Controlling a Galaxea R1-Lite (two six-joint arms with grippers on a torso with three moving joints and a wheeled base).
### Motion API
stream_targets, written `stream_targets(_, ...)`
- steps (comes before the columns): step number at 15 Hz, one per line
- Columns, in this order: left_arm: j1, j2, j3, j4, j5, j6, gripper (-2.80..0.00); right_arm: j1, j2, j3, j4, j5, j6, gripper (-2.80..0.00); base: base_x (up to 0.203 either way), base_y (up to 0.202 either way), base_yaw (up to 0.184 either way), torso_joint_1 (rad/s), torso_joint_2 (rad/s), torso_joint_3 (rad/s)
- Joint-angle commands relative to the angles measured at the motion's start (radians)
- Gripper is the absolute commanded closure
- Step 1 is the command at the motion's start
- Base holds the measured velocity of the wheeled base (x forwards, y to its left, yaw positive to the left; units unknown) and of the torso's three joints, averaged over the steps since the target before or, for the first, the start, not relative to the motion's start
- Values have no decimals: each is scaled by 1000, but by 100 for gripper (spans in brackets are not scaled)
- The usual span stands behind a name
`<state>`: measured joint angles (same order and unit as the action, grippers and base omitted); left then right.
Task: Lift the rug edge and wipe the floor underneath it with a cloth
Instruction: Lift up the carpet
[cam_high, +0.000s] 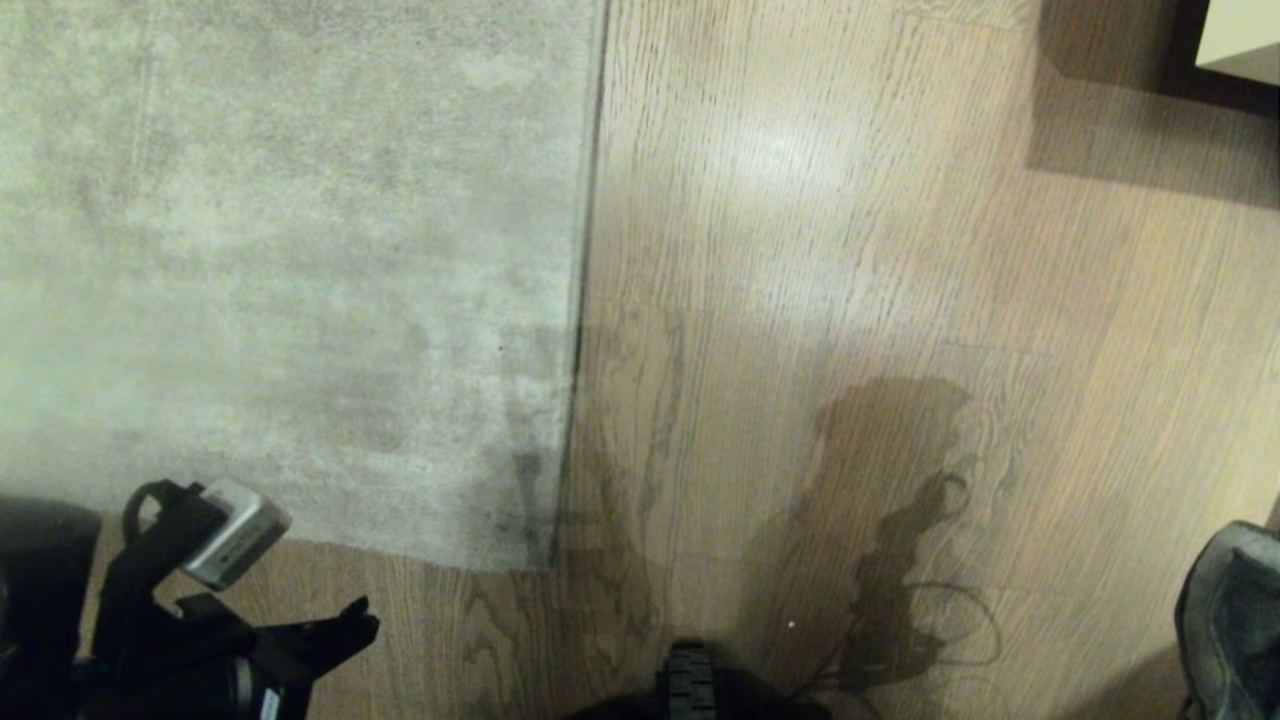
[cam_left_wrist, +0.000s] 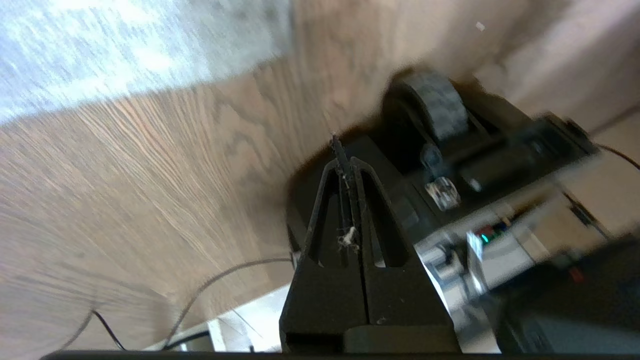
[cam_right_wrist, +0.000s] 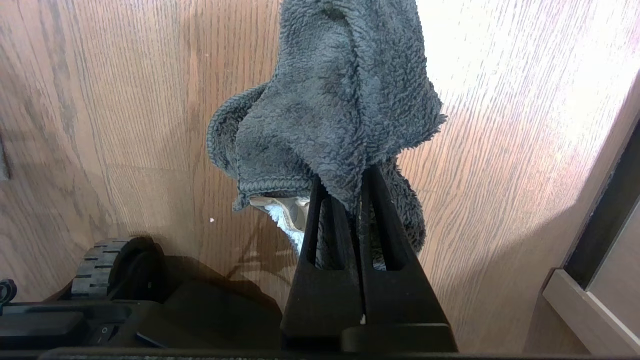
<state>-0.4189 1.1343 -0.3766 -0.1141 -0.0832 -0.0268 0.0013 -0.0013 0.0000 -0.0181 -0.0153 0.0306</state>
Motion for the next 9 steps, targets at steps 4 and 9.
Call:
stream_targets(4, -9, 160, 1, -61, 22, -58, 0, 0, 1, 0, 0, 0, 0, 0, 0, 0, 0, 0, 0, 0)
stream_targets(9, -9, 294, 0, -222, 57, -74, 0, 0, 1, 0, 0, 0, 0, 0, 0, 0, 0, 0, 0, 0)
